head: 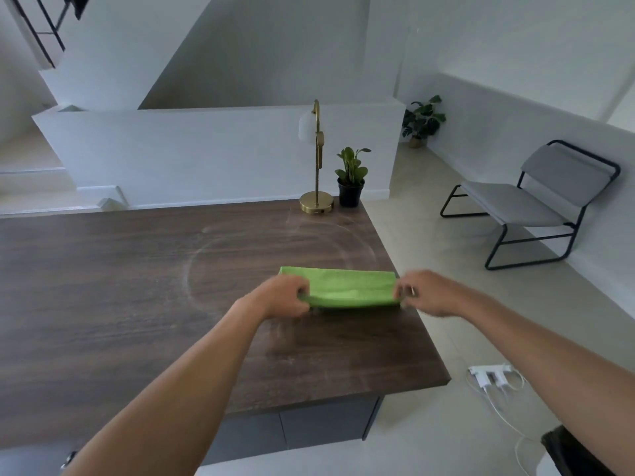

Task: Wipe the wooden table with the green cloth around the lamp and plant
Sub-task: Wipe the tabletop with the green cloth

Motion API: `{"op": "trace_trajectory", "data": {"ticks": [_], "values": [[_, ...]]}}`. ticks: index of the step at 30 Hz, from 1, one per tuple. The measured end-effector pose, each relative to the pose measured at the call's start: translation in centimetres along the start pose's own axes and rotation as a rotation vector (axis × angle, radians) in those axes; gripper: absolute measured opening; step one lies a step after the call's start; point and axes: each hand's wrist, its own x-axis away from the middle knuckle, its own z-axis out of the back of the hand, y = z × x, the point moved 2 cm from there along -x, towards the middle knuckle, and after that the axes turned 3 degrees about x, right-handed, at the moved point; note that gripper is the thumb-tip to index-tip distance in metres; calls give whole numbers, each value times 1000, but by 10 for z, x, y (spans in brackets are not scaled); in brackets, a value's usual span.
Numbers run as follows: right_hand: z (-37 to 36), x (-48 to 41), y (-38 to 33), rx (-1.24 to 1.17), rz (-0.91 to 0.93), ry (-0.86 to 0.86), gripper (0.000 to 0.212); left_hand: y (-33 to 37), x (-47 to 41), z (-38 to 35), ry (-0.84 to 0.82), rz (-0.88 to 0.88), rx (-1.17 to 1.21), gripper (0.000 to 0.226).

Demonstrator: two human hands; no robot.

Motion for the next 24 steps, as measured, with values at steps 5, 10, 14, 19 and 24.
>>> {"op": "trace_trajectory", "data": {"ticks": [5, 10, 14, 19, 24], "values": [[-60, 24, -6, 60, -72, -408, 25, 0, 21, -52, -333, 111, 15, 41], [-63, 28, -6, 69, -144, -627, 32, 4, 31, -57, -578, 150, 93, 37], [-56, 27, -13, -109, -234, -804, 32, 12, 37, -55, -743, 143, 210, 21], [-43, 3, -42, -37, -132, -212, 30, -6, 25, -43, -171, 143, 277, 27], [-113, -6, -95, -40, -40, 119, 72, -34, 28, -54, 303, 220, 112, 37]]}}
